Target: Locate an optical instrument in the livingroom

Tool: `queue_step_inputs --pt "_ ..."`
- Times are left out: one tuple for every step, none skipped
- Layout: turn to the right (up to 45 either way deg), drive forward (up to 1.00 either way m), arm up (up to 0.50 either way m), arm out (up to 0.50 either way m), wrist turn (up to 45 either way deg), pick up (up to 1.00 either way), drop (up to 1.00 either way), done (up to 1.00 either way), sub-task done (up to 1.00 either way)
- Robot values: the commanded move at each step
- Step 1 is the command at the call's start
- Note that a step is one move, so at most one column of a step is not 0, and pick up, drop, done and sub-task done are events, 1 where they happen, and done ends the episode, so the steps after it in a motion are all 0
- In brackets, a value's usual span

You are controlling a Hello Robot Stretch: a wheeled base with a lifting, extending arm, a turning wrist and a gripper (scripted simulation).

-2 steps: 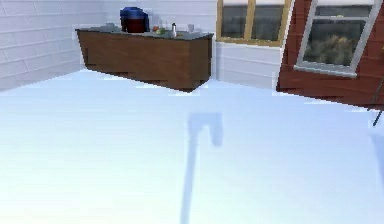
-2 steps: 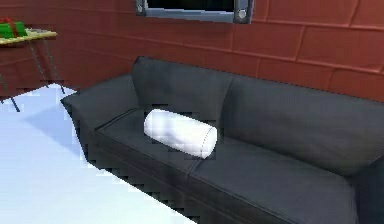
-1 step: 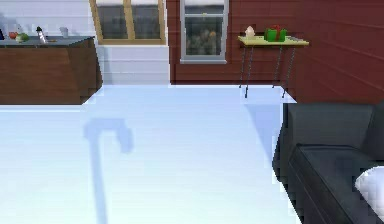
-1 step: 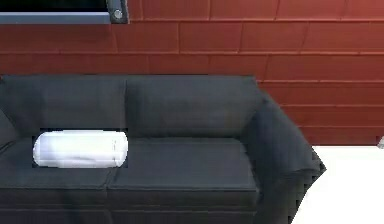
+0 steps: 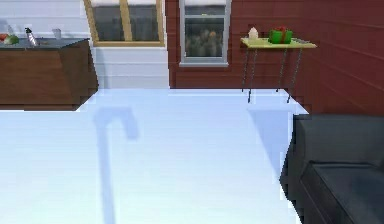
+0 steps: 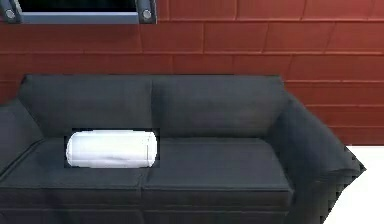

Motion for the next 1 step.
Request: queue_step_inputs --pt "3.0 0.0 0.0 0.0 0.0 0.0 0.0 0.0 0.0"
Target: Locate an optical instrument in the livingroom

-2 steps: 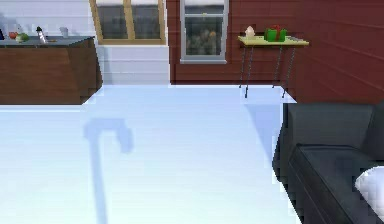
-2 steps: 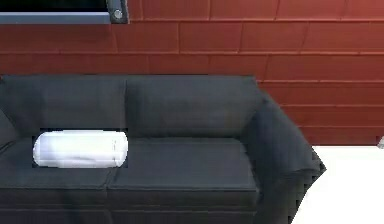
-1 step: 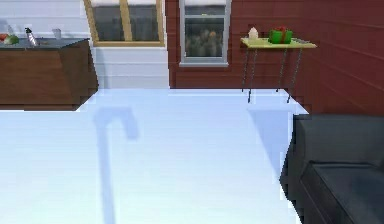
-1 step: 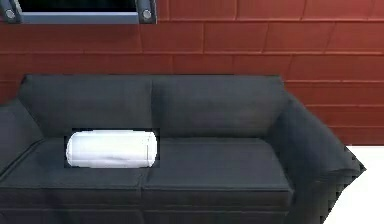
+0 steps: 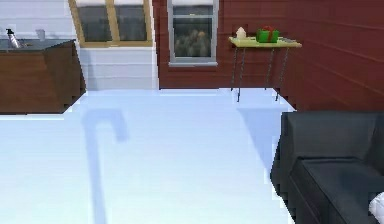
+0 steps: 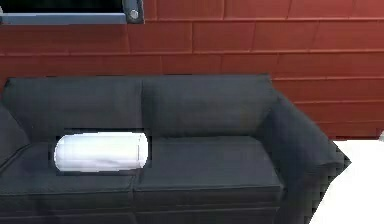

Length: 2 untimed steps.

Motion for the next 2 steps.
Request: queue_step_inputs --pt "0.0 1.0 0.0 0.0 0.0 0.0 0.0 0.0 0.0" --pt "3.0 0.0 0.0 0.0 0.0 0.0 0.0 0.0 0.0"
